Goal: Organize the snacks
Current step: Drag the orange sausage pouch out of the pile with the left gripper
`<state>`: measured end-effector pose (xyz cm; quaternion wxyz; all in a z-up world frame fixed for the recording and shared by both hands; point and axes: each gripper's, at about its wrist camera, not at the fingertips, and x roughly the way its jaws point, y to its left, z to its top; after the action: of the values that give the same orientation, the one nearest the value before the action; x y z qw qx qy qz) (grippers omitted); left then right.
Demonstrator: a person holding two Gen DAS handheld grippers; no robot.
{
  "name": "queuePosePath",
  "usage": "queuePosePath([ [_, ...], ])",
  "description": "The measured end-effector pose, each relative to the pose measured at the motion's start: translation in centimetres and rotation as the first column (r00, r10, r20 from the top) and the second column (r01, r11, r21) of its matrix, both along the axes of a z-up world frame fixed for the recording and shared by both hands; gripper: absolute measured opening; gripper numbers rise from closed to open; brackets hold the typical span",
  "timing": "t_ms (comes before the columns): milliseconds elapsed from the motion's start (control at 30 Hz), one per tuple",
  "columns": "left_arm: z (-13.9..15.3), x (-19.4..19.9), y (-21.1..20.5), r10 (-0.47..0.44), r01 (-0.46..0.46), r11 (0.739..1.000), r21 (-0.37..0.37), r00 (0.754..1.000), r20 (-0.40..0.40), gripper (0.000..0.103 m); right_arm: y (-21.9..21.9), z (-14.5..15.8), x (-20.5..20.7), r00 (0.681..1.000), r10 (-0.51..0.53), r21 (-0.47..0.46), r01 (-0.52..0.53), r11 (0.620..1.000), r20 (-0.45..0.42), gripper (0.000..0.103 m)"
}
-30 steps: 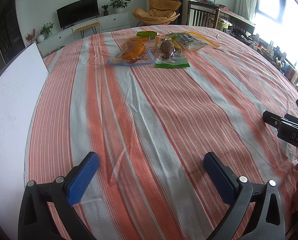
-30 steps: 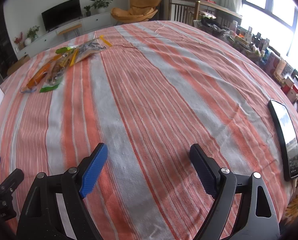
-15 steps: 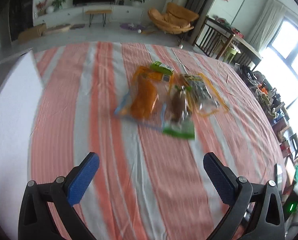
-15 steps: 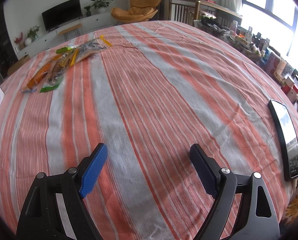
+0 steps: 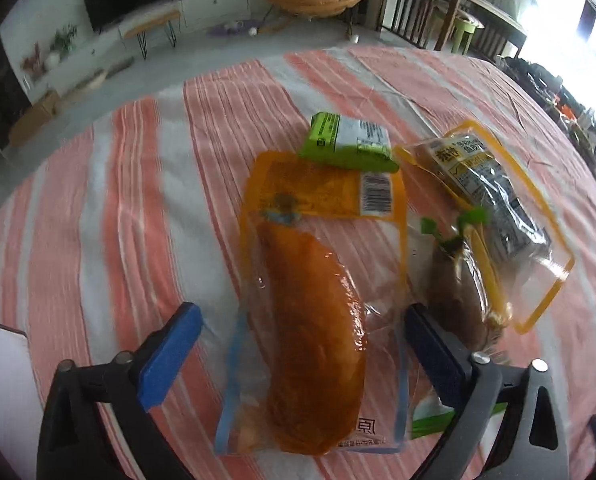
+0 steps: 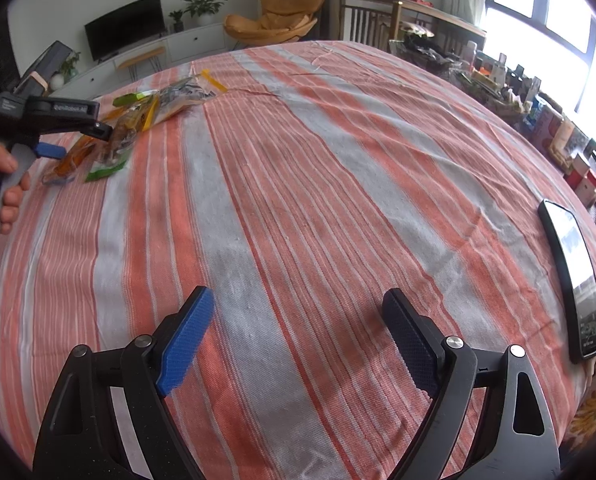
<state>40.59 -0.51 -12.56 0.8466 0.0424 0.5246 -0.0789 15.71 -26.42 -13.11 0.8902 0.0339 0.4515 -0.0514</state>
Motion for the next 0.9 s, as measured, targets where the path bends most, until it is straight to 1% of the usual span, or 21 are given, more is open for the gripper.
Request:
queuePosePath([
  [33,0.3,-0.8,0.1,-0.005,0.006,1.0,-0.012,0.999,0.049,0.071,0.0,0.0,0.0,1.0,0.003,0.0,-0.003,1.0,-0.001,0.091],
  [100,0.4,-2.3,0.9,0.032,-0.03,0.999,-0.025,0.997,0.066,0.063,0.0,0.0,0.1,1.0,0.005,0.001,-0.005,1.0,-0.003,0.091],
  [167,0.4,-4.5,1.7,0.086,-0.085,0.996,-0.022,0.993,0.076,0.062,0.1,0.0,0.1,1.0,0.006,0.001,-0.006,1.0,-0.003,0.091],
  [267,0.5,-9.6,2.8,0.189,-0.188,0.982,-0.02,0.979,0.076,0.063,0.1,0.1,0.1,1.0,0.006,0.001,-0.006,1.0,-0.003,0.091],
  [333,0.5,-13.6,2.9,0.215,-0.215,0.977,-0.012,0.974,0.072,0.065,0.1,0.1,0.1,1.0,0.006,0.002,-0.006,1.0,-0.003,0.091],
  [367,0.6,-15.8,2.7,0.21,-0.209,0.978,-0.019,0.975,0.073,0.066,0.1,0.1,0.1,1.0,0.006,0.002,-0.006,1.0,-0.003,0.091],
  [400,0.6,-17.9,2.4,0.196,-0.196,0.981,-0.004,0.978,0.078,0.068,0.1,0.1,0.1,1.0,0.006,0.002,-0.006,1.0,-0.003,0.091],
  [467,0.3,-20.6,2.1,0.173,-0.174,0.985,0.009,0.98,0.094,0.073,0.1,0.1,0.1,1.0,0.006,0.002,-0.006,1.0,-0.003,0.091],
  [500,0.2,-21.5,2.1,0.17,-0.171,0.985,0.006,0.98,0.1,0.078,0.1,0.1,0.1,1.0,0.006,0.002,-0.006,1.0,-0.003,0.091],
  [567,-0.3,-22.6,2.9,0.182,-0.182,0.983,-0.018,0.976,0.117,0.087,0.1,0.0,0.1,1.0,0.005,0.001,-0.005,1.0,-0.003,0.091],
  [600,-0.5,-22.7,3.2,0.189,-0.19,0.982,-0.01,0.974,0.125,0.097,0.1,0.1,0.1,1.0,0.005,0.001,-0.005,1.0,-0.003,0.091],
  [633,-0.7,-22.8,3.5,0.197,-0.197,0.98,-0.015,0.972,0.127,0.101,0.1,0.1,0.1,1.0,0.005,0.001,-0.005,1.0,-0.003,0.091],
  [700,-0.7,-23.0,3.7,0.191,-0.19,0.982,-0.015,0.972,0.137,0.103,0.1,0.1,0.1,1.0,0.006,0.002,-0.006,1.0,-0.003,0.091],
  [767,-0.9,-23.1,3.5,0.187,-0.187,0.982,-0.019,0.971,0.151,0.103,0.1,0.1,0.2,1.0,0.006,0.002,-0.006,1.0,-0.002,0.091],
  [900,-0.9,-22.3,3.3,0.187,-0.186,0.982,-0.02,0.971,0.15,0.103,0.1,0.0,0.1,1.0,0.005,0.001,-0.005,1.0,-0.003,0.092],
])
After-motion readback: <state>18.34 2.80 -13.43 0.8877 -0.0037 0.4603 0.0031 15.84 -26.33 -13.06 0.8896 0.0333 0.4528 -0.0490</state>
